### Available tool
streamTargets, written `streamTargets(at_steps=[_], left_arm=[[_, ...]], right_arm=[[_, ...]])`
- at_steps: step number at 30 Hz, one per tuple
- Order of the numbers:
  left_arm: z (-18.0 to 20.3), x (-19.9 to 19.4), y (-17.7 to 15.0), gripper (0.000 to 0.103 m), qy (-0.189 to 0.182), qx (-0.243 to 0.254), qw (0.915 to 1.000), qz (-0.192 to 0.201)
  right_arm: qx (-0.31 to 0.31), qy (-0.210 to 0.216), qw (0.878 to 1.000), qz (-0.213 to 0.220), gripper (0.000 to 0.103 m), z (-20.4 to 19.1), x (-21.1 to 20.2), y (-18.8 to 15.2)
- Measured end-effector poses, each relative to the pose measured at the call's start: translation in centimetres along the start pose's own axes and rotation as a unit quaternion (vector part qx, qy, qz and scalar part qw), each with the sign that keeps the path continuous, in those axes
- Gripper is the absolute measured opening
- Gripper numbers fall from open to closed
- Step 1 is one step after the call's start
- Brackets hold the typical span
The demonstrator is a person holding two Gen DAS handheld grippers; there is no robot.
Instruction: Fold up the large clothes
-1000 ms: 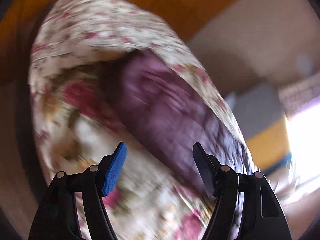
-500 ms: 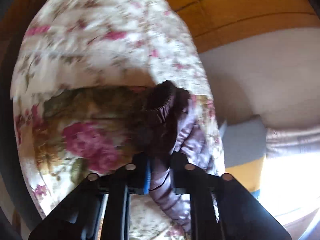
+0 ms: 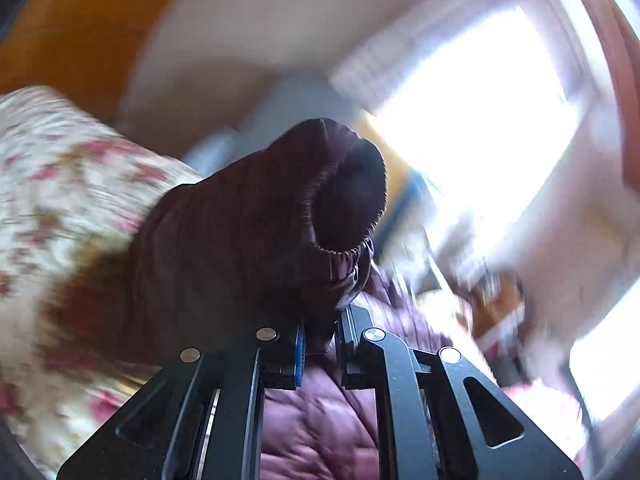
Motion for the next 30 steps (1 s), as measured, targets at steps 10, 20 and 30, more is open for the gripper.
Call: streamTargets(at_steps=[10,20,30], left_arm=[[3.8,9.4,-10.1,0.021,0.054,0.13,0.981,-0.134],[2.8,6.4,-10.9,0.06,0.028,0.147,0.9811,-0.123],[-4.2,-0.4,-10.1,0.063,0.08,0.045,0.9927,-0.078]], right_arm=[[0.115,0.19,0.975,-0.006,0.1,0.1,-2.6,4.4],[0.079,0.255,0.958,-0.106,0.089,-8.7,4.7,8.9],[-0.026,0.196,0.979,-0.055,0.017,-14.6,1.3,11.5]])
Point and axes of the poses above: each gripper's, at about its wrist camera, not at the fingertips, and x roughly the way its jaws point, z to its right, y to its top, the point moved 5 cm from there along x, roughly the way its jaws point, and after that the axes turned 1 degree about x, right-handed, at the moved point
